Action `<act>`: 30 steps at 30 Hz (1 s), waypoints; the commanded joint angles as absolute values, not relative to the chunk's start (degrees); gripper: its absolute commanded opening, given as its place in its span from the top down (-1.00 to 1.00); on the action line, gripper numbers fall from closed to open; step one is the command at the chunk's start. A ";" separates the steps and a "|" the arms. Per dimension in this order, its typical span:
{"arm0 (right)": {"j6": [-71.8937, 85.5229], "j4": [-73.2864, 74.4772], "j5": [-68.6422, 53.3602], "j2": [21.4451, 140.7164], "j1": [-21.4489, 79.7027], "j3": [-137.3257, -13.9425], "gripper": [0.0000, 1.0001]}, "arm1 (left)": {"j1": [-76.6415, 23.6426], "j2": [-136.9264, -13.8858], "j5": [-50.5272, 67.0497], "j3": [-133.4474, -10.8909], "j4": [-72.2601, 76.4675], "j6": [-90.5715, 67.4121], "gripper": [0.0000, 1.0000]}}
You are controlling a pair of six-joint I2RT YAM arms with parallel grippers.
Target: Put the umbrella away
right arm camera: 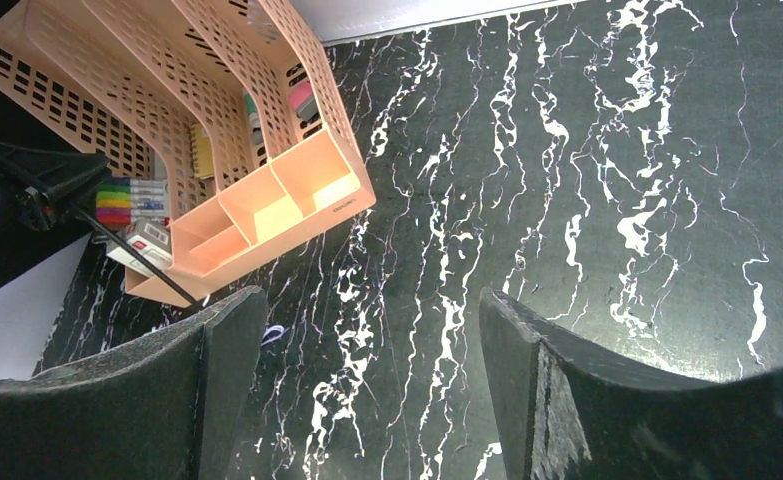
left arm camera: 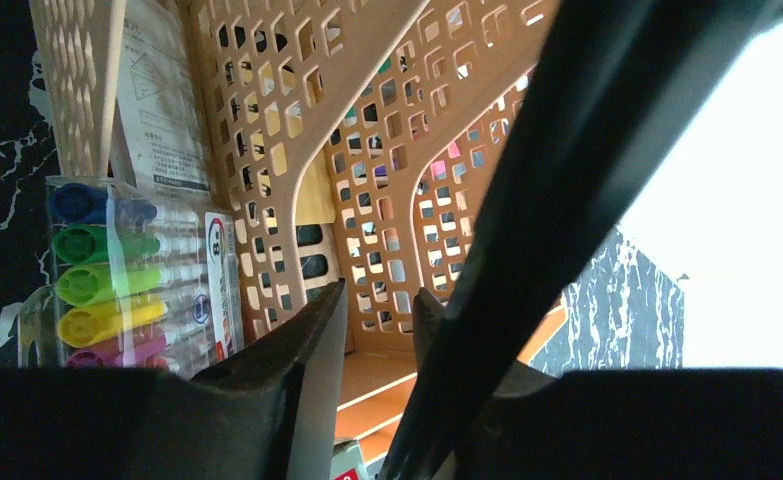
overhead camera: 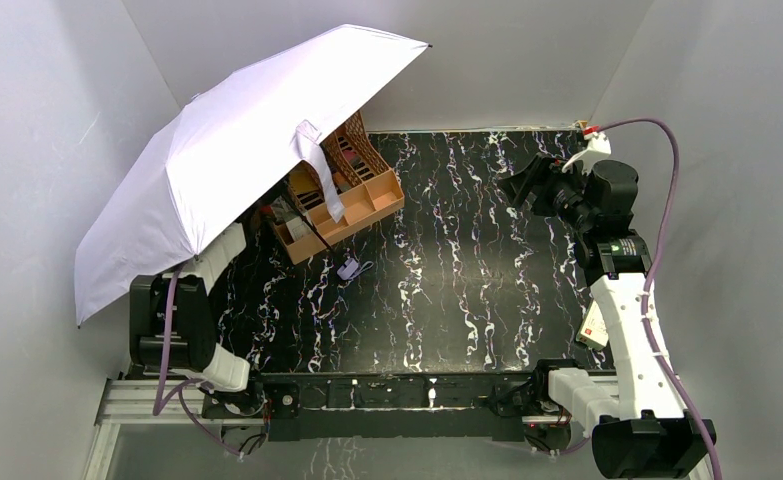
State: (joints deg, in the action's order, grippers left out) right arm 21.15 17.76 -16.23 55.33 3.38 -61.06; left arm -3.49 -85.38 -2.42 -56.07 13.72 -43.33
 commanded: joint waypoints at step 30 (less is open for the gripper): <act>21.31 15.00 -30.61 59.11 3.11 -66.87 -0.97 | -3.20 -82.68 6.00 -101.35 -27.02 -16.91 1.00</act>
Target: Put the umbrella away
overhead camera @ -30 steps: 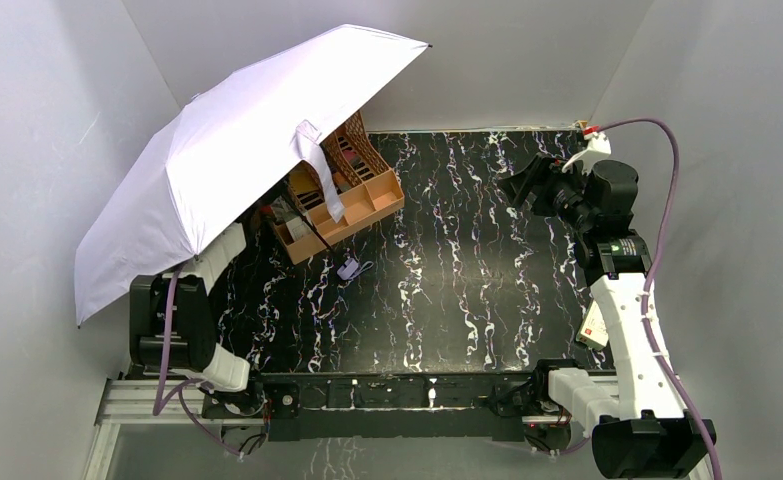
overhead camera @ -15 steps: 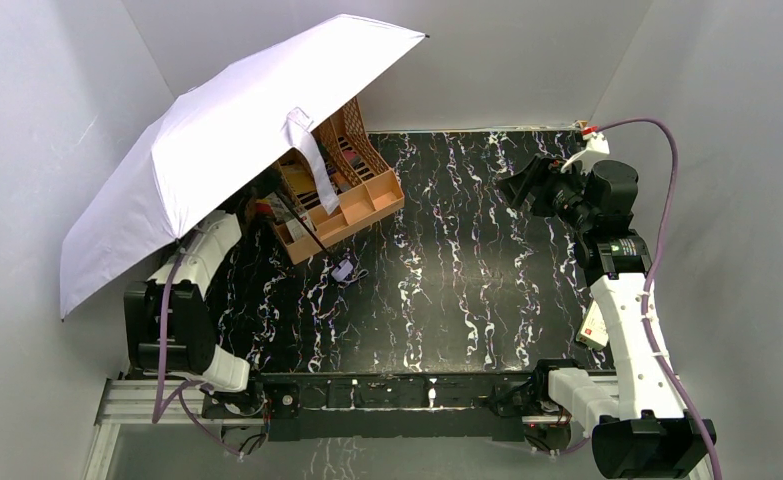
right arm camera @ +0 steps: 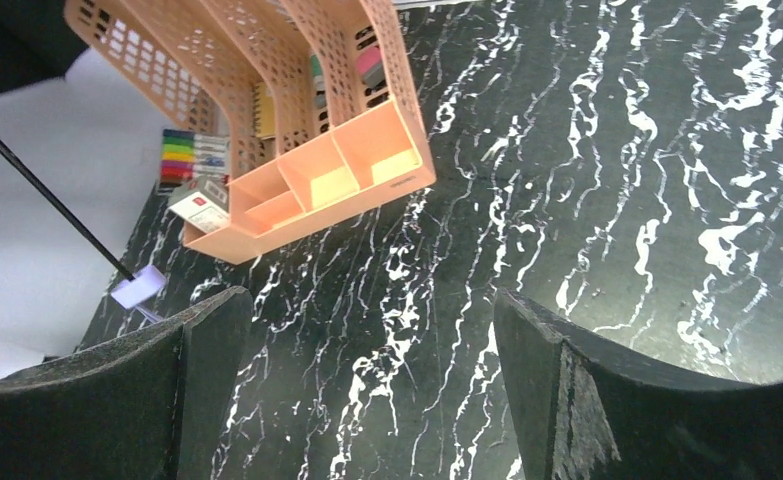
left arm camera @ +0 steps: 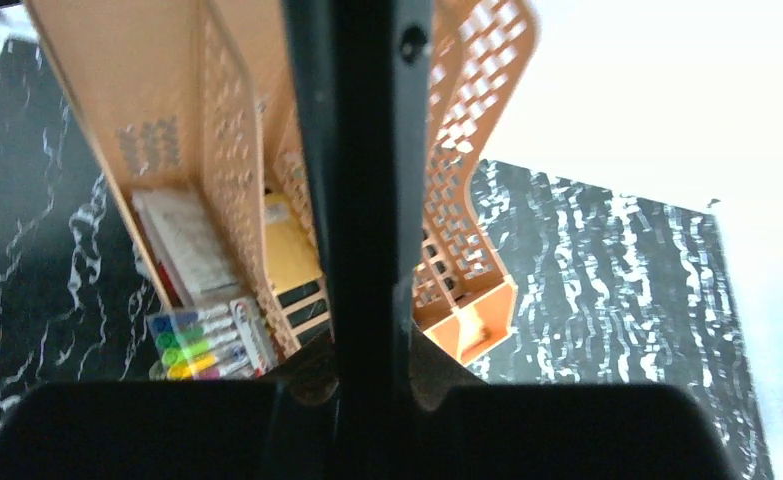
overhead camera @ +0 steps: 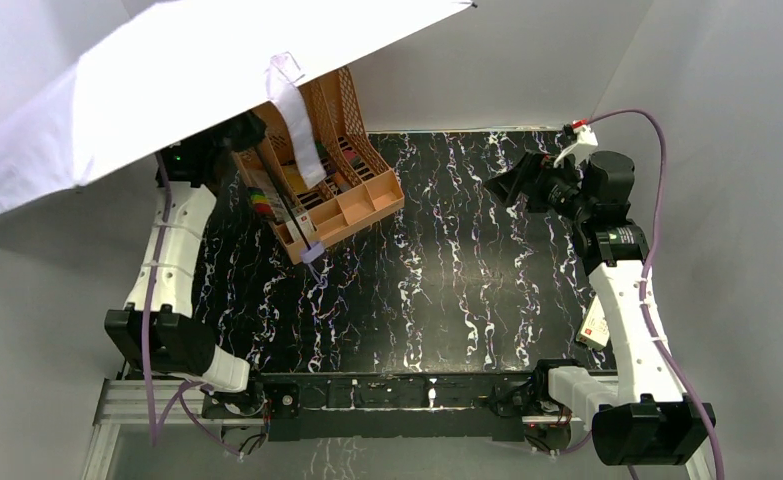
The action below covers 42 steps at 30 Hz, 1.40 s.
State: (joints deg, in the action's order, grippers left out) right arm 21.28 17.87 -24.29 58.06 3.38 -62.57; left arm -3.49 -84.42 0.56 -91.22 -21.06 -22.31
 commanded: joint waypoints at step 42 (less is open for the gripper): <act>47.30 -23.03 -22.72 82.33 23.80 -87.63 -0.42 | -36.45 -95.74 32.49 -115.34 -25.93 -19.08 1.00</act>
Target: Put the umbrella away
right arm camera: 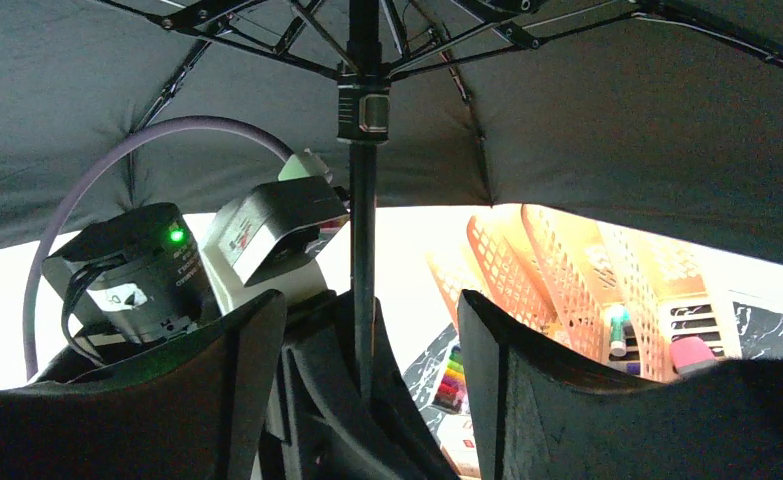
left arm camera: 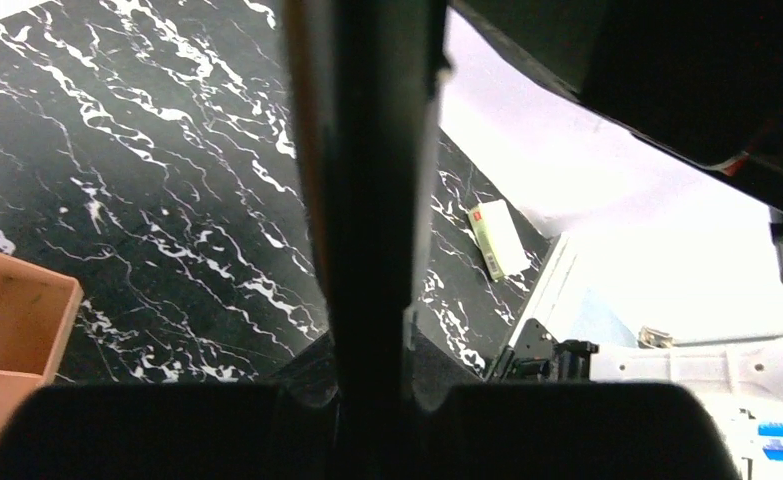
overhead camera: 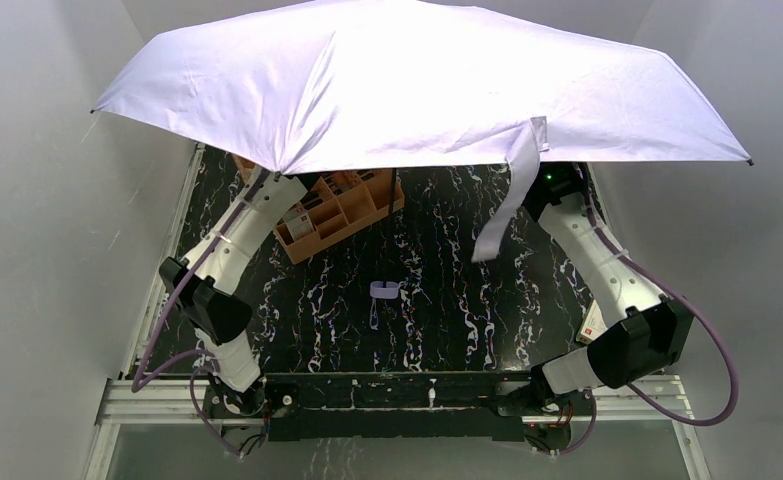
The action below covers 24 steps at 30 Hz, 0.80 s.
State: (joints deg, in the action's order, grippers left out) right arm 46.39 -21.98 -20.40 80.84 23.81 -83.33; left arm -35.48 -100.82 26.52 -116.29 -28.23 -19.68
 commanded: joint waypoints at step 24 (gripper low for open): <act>50.70 -25.99 -29.14 92.71 23.82 -95.53 0.42 | -37.35 -94.83 32.10 -111.19 -25.89 -18.38 1.00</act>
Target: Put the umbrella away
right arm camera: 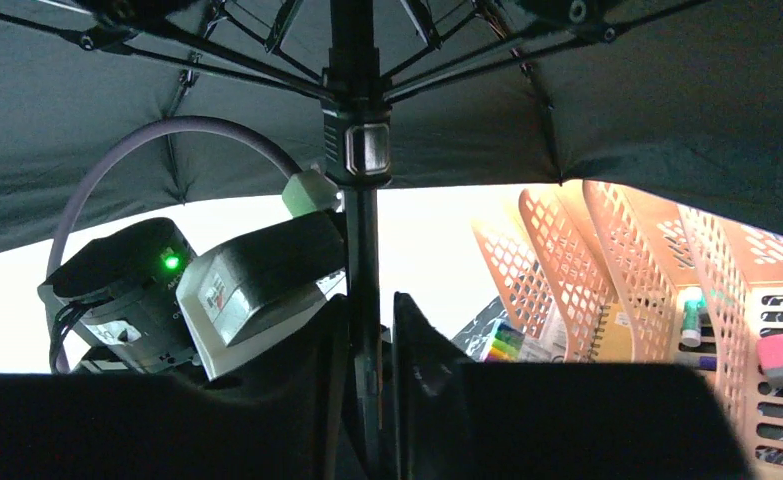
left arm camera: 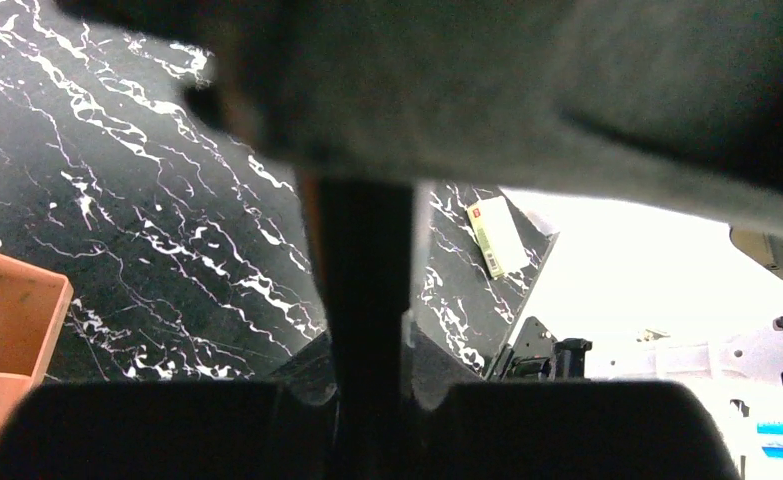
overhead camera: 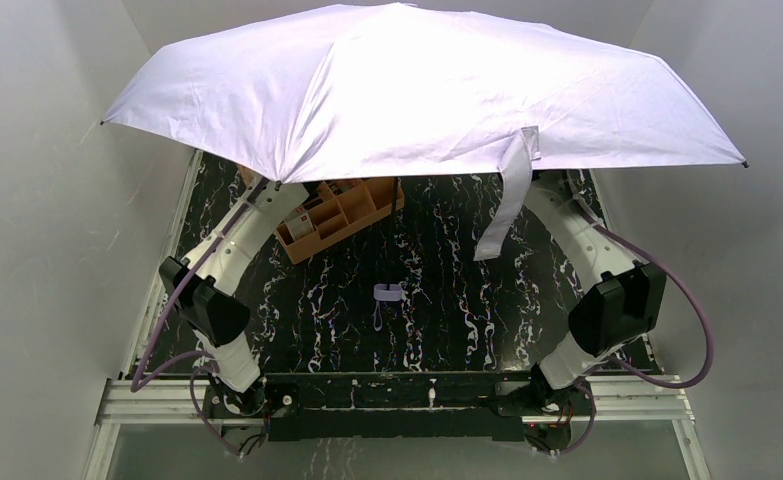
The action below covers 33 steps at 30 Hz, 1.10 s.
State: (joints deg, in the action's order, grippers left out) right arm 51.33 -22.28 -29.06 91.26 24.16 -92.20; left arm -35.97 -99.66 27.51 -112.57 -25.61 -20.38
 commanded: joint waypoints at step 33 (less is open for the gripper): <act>59.37 -30.03 -2.86 71.19 23.65 -80.56 1.00 | -41.07 -86.24 32.21 -94.07 -3.19 -27.75 -0.12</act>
State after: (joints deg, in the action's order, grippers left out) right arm 57.54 -25.91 -5.61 73.67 23.97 -80.71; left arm -39.64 -84.90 29.63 -92.09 -5.82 -27.11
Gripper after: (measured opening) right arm 0.062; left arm 0.629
